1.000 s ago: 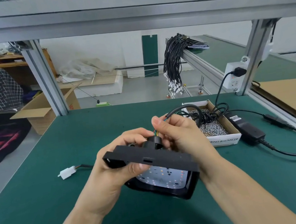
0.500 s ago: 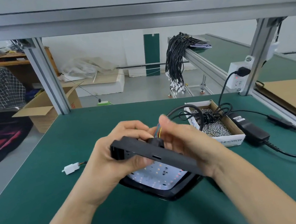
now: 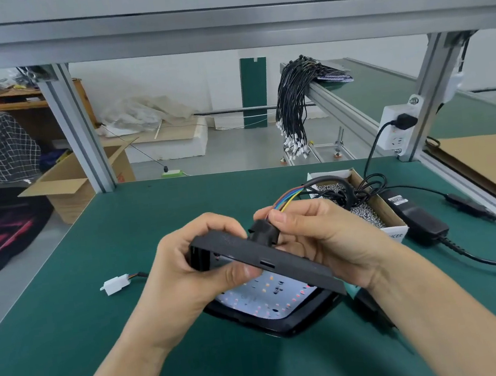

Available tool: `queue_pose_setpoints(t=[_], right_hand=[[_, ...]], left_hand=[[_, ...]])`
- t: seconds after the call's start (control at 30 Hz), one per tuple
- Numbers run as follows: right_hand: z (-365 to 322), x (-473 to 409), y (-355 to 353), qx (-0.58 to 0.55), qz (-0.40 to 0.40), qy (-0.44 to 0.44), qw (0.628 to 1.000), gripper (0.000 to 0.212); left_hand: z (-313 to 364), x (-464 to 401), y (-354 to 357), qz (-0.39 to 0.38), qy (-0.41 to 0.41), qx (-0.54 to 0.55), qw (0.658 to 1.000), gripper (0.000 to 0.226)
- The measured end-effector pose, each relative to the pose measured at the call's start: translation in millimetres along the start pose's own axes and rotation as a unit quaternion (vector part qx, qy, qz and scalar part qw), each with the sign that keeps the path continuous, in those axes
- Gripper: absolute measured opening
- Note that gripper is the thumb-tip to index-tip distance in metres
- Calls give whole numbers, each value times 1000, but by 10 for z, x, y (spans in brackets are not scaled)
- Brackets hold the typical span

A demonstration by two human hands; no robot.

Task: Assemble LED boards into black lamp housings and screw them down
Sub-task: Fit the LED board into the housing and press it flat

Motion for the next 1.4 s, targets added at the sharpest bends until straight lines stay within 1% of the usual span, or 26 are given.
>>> queue_pose_setpoints(t=[0.13, 0.27, 0.33, 0.4, 0.47, 0.6, 0.67, 0.77, 0.83, 0.87, 0.9, 0.93, 1.0, 1.07, 1.13, 1.2, 1.27, 1.3, 1.33, 1.37, 1.4], right_hand=[[8, -19, 24, -42, 13, 15, 999, 16], [23, -8, 25, -71, 8, 20, 997, 18], [9, 7, 27, -46, -10, 12, 999, 19], [-12, -1, 5, 12, -7, -2, 1000, 18], [-46, -4, -4, 55, -4, -13, 998, 25], [-104, 47, 44, 50, -32, -3, 998, 27], [-115, 60, 59, 72, -21, -1, 997, 30], [-88, 53, 88, 102, 12, 0, 995, 16], [-63, 48, 108, 118, 24, 4, 993, 16], [-49, 40, 106, 116, 16, 10, 993, 15], [-49, 36, 120, 107, 8, 24, 994, 15], [-41, 25, 117, 96, -7, 37, 995, 21], [-32, 4, 117, 81, -22, 61, 995, 32], [-19, -8, 121, 89, -19, 62, 994, 30], [1, 5, 115, 104, -2, 60, 993, 32], [9, 20, 112, 117, 25, 40, 992, 42], [0, 37, 62, 167, 92, -32, 981, 46], [-7, 61, 18, 197, 128, -81, 969, 43], [-17, 94, -1, 222, 138, -124, 957, 33], [-36, 135, 22, 252, 100, -152, 950, 27], [-17, 172, 52, 295, 37, -170, 940, 39]], left_hand=[[1, -16, 13, -7, 5, 8, 1000, 22], [-8, -42, 8, -29, 11, 16, 999, 30], [-12, -41, 8, -34, 15, 25, 999, 32], [-21, -39, 11, -25, 16, 31, 999, 34], [-22, -39, 16, -21, 21, 33, 999, 33], [-15, -26, 28, -29, 26, 38, 999, 30], [-28, -18, 37, -13, 33, 31, 999, 29], [-77, -15, 48, 40, 33, 24, 998, 24], [-97, -7, 48, 58, 37, 24, 997, 23], [-100, -2, 47, 60, 42, 22, 997, 23], [-101, 0, 44, 59, 47, 19, 997, 24], [-100, 3, 44, 62, 48, 16, 997, 28], [-101, 9, 27, 66, 38, 12, 997, 43], [-94, 4, -9, 45, 17, 21, 999, 53], [-86, -29, -45, 7, -5, 19, 1000, 50], [-72, -87, -61, -3, -15, 6, 1000, 42], [-79, -127, -79, 25, -32, 24, 999, 36], [-85, -139, -91, 35, -42, 40, 998, 35], [-87, -140, -102, 40, -49, 51, 997, 34], [-89, -144, -112, 42, -52, 58, 996, 34], [-90, -148, -123, 40, -52, 60, 996, 36]])
Point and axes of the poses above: each hand's wrist, its own x-axis away from the middle knuckle, its own y-axis out of the palm, z = x × y, the point moved 1 cm from there along -x, towards the middle knuckle, and after that the axes turned 10 degrees about -y, right-handed, at the moved point
